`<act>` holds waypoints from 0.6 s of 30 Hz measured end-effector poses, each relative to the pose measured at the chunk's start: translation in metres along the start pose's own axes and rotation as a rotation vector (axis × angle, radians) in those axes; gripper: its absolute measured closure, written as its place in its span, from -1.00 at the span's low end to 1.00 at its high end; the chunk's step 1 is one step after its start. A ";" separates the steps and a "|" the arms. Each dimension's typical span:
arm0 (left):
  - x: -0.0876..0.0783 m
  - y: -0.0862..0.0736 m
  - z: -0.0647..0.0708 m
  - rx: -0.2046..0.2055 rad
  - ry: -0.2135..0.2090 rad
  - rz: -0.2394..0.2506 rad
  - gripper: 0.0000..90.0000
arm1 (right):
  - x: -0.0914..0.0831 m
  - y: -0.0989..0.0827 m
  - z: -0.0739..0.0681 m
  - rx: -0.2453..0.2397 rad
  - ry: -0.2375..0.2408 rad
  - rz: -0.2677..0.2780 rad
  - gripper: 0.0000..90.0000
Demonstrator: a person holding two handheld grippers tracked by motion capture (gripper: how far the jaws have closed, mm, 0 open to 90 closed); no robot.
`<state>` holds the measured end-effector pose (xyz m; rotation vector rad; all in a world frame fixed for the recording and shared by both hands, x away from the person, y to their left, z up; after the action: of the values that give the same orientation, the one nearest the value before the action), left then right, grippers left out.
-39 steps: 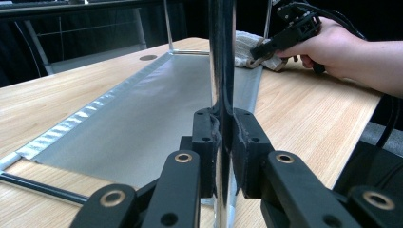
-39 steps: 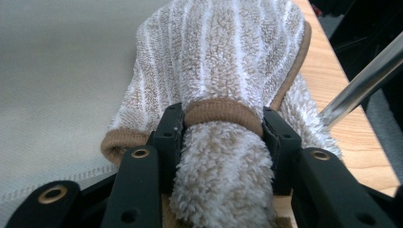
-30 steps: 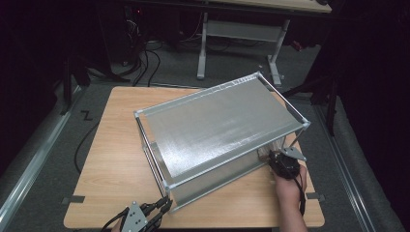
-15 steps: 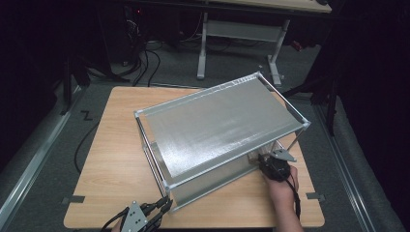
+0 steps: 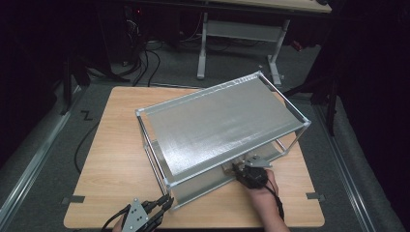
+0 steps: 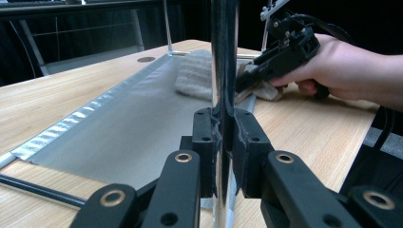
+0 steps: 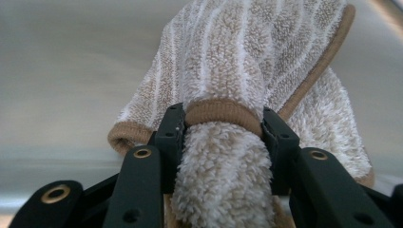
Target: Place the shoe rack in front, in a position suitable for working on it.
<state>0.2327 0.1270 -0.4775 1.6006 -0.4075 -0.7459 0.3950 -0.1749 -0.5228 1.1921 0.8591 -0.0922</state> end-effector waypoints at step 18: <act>0.001 0.000 0.000 0.007 0.002 0.002 0.78 | -0.006 0.012 -0.108 -0.193 0.283 0.007 0.30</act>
<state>0.2337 0.1263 -0.4778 1.6070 -0.4106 -0.7415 0.3387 -0.0818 -0.5212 1.0396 1.0856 0.1664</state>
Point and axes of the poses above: each handheld gripper's, and its own axes: x roughly forward along the jaws, y roughly out of its top, z roughly to its right, the point moved 4 cm from there along x, roughly forward along the jaws, and after that the axes turned 1 degree about -x, right-handed, at the moved point
